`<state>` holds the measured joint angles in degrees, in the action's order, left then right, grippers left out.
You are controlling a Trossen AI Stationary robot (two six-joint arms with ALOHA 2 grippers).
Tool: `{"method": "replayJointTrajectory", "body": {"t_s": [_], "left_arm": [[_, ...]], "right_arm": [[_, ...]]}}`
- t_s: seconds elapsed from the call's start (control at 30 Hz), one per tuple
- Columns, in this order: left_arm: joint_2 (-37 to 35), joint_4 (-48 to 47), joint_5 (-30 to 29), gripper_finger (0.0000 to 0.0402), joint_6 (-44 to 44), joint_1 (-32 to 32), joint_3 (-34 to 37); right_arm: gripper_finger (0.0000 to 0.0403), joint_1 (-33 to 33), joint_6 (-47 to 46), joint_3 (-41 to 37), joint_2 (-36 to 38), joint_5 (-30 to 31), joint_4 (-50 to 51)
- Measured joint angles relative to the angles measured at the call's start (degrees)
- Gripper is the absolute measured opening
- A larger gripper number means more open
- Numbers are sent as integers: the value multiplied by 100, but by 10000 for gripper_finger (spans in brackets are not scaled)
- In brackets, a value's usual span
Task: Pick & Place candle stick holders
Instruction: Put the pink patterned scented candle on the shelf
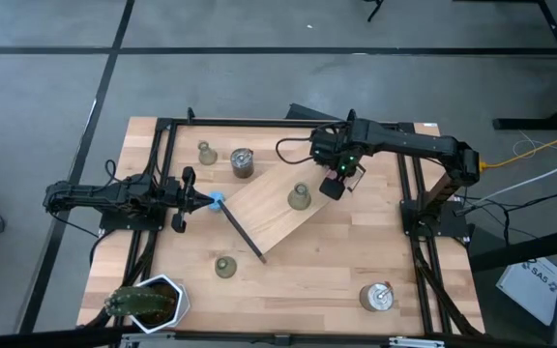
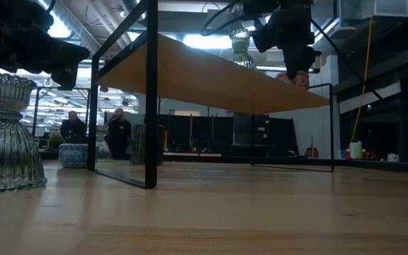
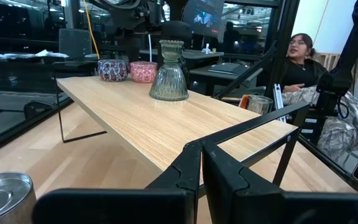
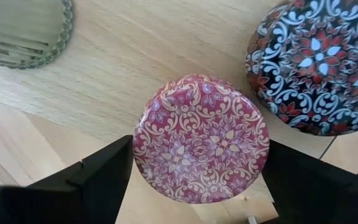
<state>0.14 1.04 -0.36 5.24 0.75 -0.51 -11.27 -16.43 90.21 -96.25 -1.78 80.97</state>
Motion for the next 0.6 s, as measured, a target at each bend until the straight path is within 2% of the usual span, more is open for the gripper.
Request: {"method": "replayJointTrajectory", "body": {"t_s": [0.3, 0.6], "left_arm": [[-2, 0, 0, 11, -1, 2, 1], [-2, 0, -2, 13, -1, 2, -1]], "right_arm": [[338, 6, 0, 2, 1, 53, 0], [338, 6, -26, 9, 368, 53, 26]]}}
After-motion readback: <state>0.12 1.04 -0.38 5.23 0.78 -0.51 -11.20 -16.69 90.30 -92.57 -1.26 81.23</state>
